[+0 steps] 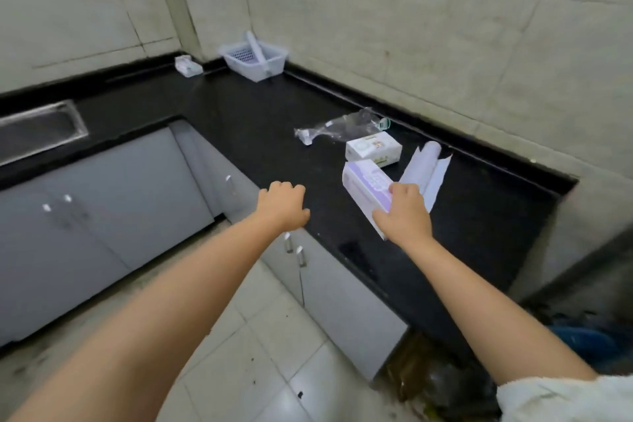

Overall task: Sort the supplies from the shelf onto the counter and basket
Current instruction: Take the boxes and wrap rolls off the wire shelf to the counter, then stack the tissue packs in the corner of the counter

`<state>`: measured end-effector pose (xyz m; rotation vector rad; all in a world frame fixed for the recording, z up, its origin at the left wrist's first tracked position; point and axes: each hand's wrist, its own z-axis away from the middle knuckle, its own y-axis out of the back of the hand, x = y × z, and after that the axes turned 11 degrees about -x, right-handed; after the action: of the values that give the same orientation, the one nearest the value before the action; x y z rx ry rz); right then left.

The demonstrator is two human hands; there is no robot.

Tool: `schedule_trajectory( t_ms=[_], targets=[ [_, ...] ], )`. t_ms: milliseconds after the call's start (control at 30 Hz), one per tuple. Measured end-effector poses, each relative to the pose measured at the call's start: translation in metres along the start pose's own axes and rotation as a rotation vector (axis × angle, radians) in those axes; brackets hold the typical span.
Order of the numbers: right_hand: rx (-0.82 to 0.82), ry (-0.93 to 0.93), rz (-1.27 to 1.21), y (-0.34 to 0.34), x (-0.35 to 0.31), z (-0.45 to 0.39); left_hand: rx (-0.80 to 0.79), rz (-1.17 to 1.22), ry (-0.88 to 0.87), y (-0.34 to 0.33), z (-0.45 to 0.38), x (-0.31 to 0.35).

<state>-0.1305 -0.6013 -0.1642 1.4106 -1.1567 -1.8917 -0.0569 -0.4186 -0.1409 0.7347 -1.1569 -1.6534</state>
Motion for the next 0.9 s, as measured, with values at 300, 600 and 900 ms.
schedule_trajectory(
  t_ms=[300,600,900],
  targets=[
    [-0.059,-0.206,0.091,-0.102,-0.027,-0.043,-0.103,-0.029,-0.033,-0.018,-0.051,-0.093],
    [-0.13,-0.307,0.277,-0.123,-0.009,-0.082,-0.199,0.076,-0.132,-0.02,-0.131,-0.102],
    [0.084,-0.371,-0.18,-0.056,-0.023,-0.231,-0.145,-0.077,-0.2,0.034,-0.251,-0.077]
  ],
)
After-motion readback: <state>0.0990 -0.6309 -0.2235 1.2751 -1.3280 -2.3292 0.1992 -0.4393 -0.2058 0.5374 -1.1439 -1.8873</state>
